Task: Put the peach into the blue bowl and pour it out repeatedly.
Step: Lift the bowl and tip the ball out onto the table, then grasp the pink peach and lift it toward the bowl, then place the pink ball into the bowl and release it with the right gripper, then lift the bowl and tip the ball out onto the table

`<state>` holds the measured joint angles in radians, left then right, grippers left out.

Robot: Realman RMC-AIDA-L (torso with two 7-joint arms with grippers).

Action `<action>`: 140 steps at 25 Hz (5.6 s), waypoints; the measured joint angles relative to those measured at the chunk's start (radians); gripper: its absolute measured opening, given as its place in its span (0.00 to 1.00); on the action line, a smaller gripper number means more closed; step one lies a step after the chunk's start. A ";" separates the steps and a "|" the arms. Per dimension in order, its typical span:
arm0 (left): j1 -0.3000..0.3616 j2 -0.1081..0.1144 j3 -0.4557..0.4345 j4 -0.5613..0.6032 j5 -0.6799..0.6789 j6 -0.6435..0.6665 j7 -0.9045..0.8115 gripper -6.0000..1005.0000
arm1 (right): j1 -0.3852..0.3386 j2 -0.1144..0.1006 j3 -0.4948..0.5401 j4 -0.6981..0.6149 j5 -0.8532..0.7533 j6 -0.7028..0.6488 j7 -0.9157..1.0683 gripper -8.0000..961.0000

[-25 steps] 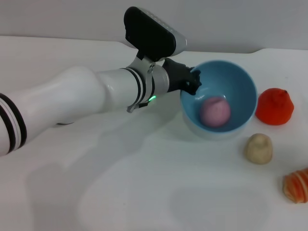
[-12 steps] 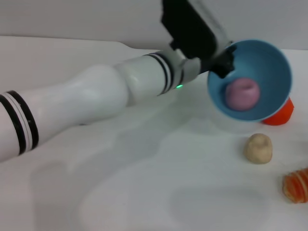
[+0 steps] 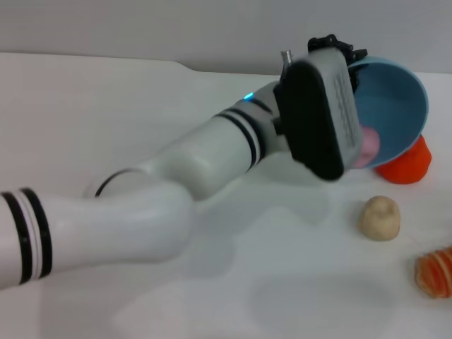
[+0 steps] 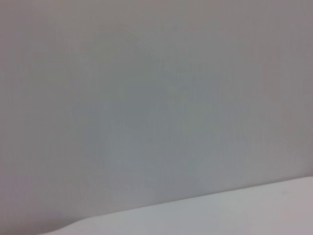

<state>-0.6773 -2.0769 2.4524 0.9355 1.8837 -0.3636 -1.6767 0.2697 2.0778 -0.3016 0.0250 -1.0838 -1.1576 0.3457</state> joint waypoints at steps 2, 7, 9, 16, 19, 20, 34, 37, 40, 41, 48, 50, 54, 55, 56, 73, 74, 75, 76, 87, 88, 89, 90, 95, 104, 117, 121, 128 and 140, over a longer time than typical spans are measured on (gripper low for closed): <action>0.014 0.000 0.018 -0.009 0.055 -0.041 0.007 0.00 | 0.001 0.000 0.001 0.001 0.001 -0.007 0.000 0.76; 0.068 0.000 0.052 -0.024 0.172 -0.104 0.077 0.00 | 0.009 0.001 0.002 0.001 0.001 -0.011 0.001 0.76; 0.090 0.000 0.086 -0.031 0.224 -0.161 0.118 0.00 | 0.015 0.001 0.012 0.004 0.002 -0.010 0.001 0.76; 0.124 0.000 0.157 -0.038 0.285 -0.259 0.208 0.00 | 0.023 0.000 0.061 0.020 0.004 -0.006 0.003 0.76; 0.131 0.000 0.185 -0.039 0.301 -0.284 0.212 0.01 | 0.028 -0.001 0.079 0.026 0.004 -0.001 0.006 0.76; 0.132 0.000 0.197 -0.042 0.306 -0.298 0.212 0.01 | 0.030 -0.001 0.086 0.029 0.004 0.001 0.007 0.76; 0.142 -0.002 0.197 -0.041 0.292 -0.367 0.138 0.00 | 0.053 -0.003 0.094 0.035 0.004 0.052 0.068 0.76; 0.135 -0.002 0.138 0.006 0.147 -0.340 0.005 0.01 | 0.057 -0.011 0.064 0.018 -0.033 0.074 0.291 0.76; 0.122 -0.001 0.051 0.037 0.031 -0.262 -0.159 0.01 | 0.050 -0.015 -0.007 -0.091 -0.196 0.072 0.604 0.76; 0.113 0.002 0.007 0.043 0.002 -0.205 -0.231 0.01 | 0.046 -0.015 -0.058 -0.214 -0.366 0.058 0.845 0.76; -0.002 0.007 -0.237 -0.073 -0.034 0.264 -0.631 0.01 | 0.062 -0.010 -0.117 -0.611 -0.848 -0.198 1.406 0.76; -0.016 0.009 -0.267 -0.096 -0.034 0.329 -0.695 0.01 | 0.076 -0.009 -0.123 -0.700 -0.904 -0.298 1.494 0.76; -0.004 0.010 -0.334 -0.100 -0.035 0.416 -0.730 0.01 | 0.132 -0.014 -0.207 -0.819 -1.042 -0.402 1.694 0.76; -0.001 0.009 -0.338 -0.099 -0.035 0.424 -0.731 0.01 | 0.151 -0.014 -0.240 -0.844 -1.089 -0.414 1.740 0.76; 0.001 0.009 -0.338 -0.099 -0.035 0.424 -0.732 0.01 | 0.172 -0.013 -0.274 -0.857 -1.136 -0.418 1.785 0.76; 0.005 0.003 -0.334 -0.094 -0.049 0.423 -0.738 0.01 | 0.384 -0.011 -0.560 -0.535 -1.351 -0.177 1.963 0.76; 0.005 0.004 -0.334 -0.094 -0.049 0.423 -0.738 0.01 | 0.389 -0.012 -0.569 -0.526 -1.352 -0.169 1.964 0.76; 0.005 0.004 -0.334 -0.094 -0.049 0.423 -0.738 0.00 | 0.391 -0.011 -0.578 -0.523 -1.353 -0.164 1.965 0.76; 0.005 0.004 -0.334 -0.094 -0.049 0.423 -0.738 0.00 | 0.391 -0.011 -0.585 -0.523 -1.353 -0.162 1.967 0.76; 0.009 0.005 -0.336 -0.100 -0.049 0.422 -0.739 0.00 | 0.356 -0.009 -0.583 -0.589 -1.329 -0.173 1.965 0.51; 0.009 0.005 -0.336 -0.100 -0.049 0.421 -0.739 0.00 | 0.351 -0.009 -0.585 -0.602 -1.311 -0.183 1.961 0.47; 0.009 0.006 -0.336 -0.101 -0.049 0.420 -0.739 0.00 | 0.345 -0.010 -0.586 -0.616 -1.291 -0.196 1.955 0.43; 0.010 0.006 -0.336 -0.103 -0.049 0.420 -0.739 0.00 | 0.338 -0.011 -0.586 -0.636 -1.266 -0.217 1.944 0.39; 0.011 0.008 -0.336 -0.116 -0.048 0.420 -0.732 0.00 | 0.281 -0.012 -0.579 -0.839 -1.129 -0.386 1.870 0.32; 0.000 0.007 -0.314 -0.129 -0.046 0.428 -0.728 0.00 | 0.263 -0.015 -0.419 -1.045 -0.973 -0.507 1.776 0.27; 0.003 0.004 -0.271 -0.127 -0.047 0.434 -0.730 0.00 | 0.333 -0.010 -0.418 -0.842 -0.957 -0.294 1.641 0.27; 0.007 0.005 -0.269 -0.127 -0.048 0.434 -0.730 0.01 | 0.299 -0.009 -0.409 -0.830 -0.899 -0.288 1.559 0.41; 0.007 0.005 -0.262 -0.129 -0.048 0.430 -0.730 0.01 | 0.250 -0.012 -0.396 -0.843 -0.842 -0.285 1.484 0.58; -0.021 0.006 -0.256 -0.116 -0.038 0.370 -0.606 0.00 | 0.019 -0.006 -0.294 -0.648 -0.512 -0.182 0.853 0.58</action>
<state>-0.6979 -2.0711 2.1961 0.8198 1.8455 0.0069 -2.2829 0.2890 2.0718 -0.5953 -0.6232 -1.5962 -1.3394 1.1983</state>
